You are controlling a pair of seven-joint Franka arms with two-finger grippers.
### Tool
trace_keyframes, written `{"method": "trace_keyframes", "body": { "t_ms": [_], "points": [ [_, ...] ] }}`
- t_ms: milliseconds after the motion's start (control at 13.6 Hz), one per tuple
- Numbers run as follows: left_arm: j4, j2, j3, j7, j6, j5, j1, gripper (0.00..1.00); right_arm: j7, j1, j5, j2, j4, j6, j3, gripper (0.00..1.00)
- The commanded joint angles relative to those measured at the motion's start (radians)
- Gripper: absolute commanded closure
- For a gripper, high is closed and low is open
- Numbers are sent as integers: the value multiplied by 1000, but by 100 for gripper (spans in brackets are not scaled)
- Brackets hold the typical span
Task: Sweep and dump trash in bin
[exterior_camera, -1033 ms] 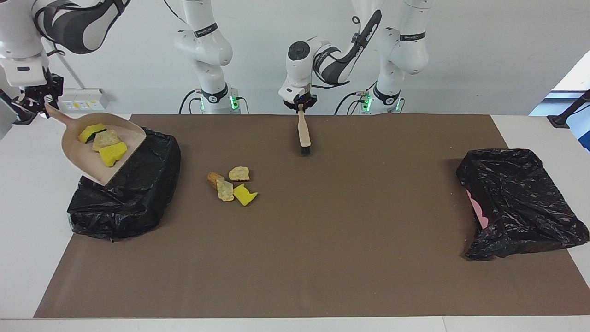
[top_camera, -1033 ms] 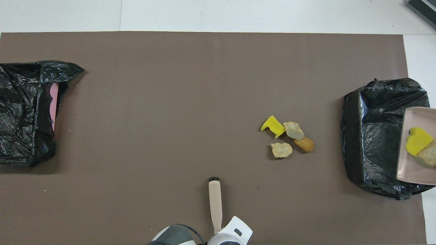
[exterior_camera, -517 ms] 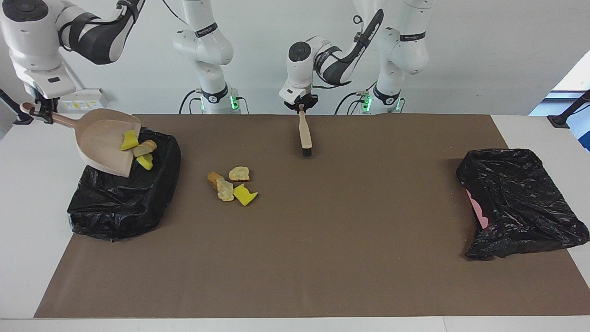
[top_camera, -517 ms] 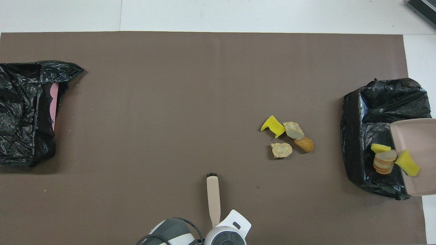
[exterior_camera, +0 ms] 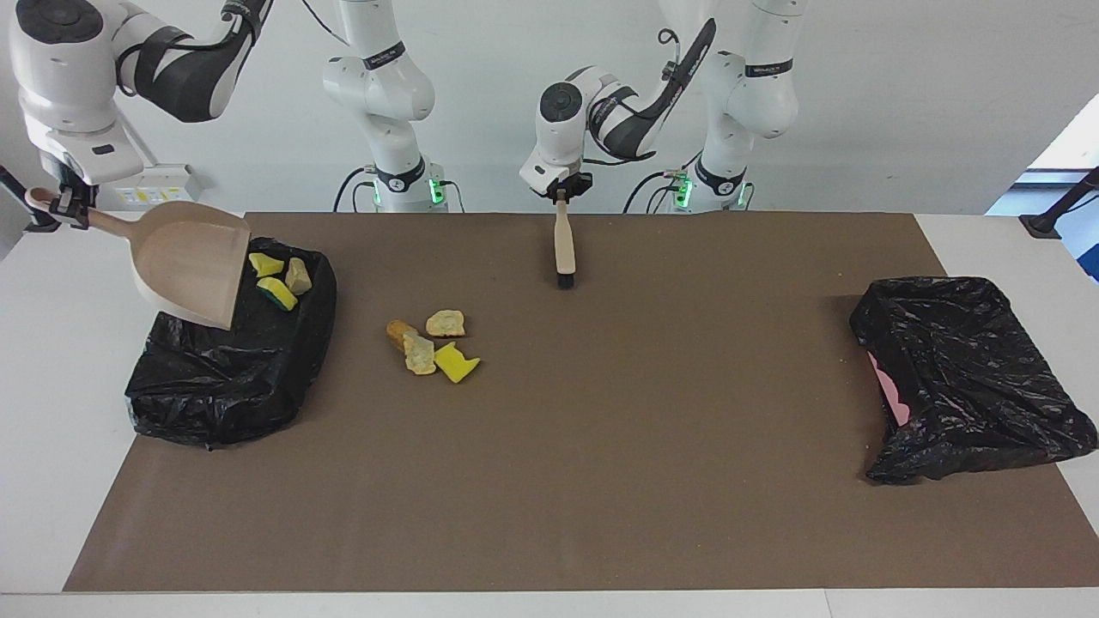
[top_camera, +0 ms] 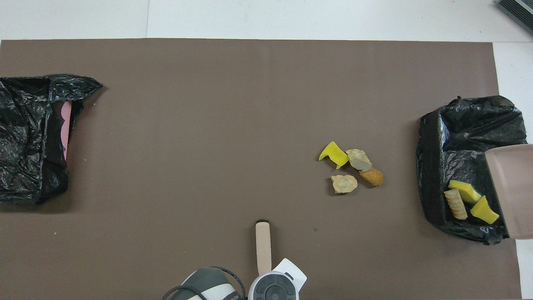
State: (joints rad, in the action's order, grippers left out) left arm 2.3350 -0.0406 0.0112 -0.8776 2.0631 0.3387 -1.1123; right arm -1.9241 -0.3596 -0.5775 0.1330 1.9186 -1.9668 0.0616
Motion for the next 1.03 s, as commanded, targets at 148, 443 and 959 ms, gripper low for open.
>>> {"method": "trace_keyframes", "body": {
  "t_ms": [148,443,959],
  "points": [
    [-5,-10,-4,35,-38,26,28,28,19,-13,-9,34,-111,90,3,100],
    [-42,-19,7,35,-44,-10,41,0,230,2,97,85,-125,216,-38,100],
    [-319,-18,7,192,-149,-259,282,0,1047,4,309,89,-115,342,-325,100]
  ]
}}
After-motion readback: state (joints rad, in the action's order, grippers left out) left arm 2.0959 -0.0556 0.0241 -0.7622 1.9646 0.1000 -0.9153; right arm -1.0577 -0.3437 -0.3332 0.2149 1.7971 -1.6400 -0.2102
